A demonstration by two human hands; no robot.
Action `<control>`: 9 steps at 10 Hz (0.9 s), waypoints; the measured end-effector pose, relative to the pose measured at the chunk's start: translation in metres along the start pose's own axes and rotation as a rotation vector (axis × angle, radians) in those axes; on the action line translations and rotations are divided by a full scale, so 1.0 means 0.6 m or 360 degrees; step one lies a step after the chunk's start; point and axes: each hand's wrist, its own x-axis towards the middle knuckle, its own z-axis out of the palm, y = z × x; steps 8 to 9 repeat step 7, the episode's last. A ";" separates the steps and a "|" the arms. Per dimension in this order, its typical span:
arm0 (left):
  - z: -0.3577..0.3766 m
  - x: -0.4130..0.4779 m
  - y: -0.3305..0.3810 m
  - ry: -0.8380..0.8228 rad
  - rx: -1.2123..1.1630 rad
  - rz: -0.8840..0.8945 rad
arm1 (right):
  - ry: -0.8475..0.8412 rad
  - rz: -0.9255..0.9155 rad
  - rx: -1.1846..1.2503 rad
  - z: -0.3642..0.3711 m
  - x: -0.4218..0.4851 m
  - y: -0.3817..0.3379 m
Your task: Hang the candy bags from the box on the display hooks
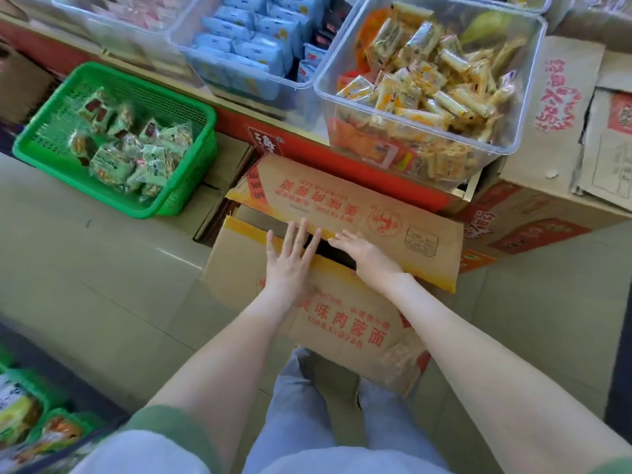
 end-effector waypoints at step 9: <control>-0.065 0.080 -0.053 -0.0285 -0.0105 0.0662 | -0.0012 0.0755 0.0020 0.025 0.002 -0.087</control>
